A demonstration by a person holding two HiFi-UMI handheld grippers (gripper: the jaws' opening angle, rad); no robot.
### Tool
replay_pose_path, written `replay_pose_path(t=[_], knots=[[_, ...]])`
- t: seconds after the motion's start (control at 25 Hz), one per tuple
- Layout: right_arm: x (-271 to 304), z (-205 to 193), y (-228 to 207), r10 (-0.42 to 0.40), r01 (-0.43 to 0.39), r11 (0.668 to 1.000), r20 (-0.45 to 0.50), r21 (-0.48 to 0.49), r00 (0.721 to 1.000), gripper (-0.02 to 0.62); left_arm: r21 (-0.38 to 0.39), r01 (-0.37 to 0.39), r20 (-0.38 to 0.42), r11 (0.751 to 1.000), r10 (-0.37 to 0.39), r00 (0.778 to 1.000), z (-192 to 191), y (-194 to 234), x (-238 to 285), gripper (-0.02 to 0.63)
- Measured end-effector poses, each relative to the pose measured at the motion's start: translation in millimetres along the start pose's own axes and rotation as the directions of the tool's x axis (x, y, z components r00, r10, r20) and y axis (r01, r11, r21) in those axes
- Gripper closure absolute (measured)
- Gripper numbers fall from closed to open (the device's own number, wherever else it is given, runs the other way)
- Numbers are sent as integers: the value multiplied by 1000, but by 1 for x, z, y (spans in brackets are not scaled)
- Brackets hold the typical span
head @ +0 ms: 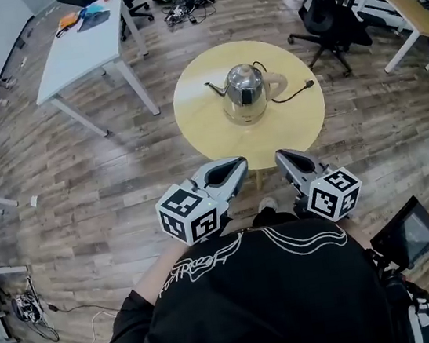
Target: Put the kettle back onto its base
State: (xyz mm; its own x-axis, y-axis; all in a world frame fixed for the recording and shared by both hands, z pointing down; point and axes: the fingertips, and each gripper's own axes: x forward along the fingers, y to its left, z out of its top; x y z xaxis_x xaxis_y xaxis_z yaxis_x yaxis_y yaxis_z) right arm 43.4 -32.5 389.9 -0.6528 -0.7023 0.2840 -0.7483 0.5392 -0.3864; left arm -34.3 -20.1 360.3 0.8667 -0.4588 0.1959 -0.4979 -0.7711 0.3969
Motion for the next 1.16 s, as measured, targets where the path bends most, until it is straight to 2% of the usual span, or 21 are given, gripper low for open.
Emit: replay_pose_path(t=[0.44, 0.6, 0.96, 1.16], knots=[[-6, -12, 29, 65, -65, 998, -23, -3, 998, 589, -31, 8, 25, 999, -7, 1000, -5, -10, -13, 600], [-7, -16, 27, 63, -62, 998, -31, 14, 998, 589, -19, -5, 2, 1000, 5, 1000, -9, -8, -10, 601], [-19, -24, 21, 41, -39, 998, -33, 43, 999, 589, -43, 51, -25, 998, -52, 998, -16, -21, 1, 600], [-17, -26, 15, 38, -36, 998, -37, 43, 999, 589, -55, 49, -17, 997, -50, 999, -13, -15, 6, 600]])
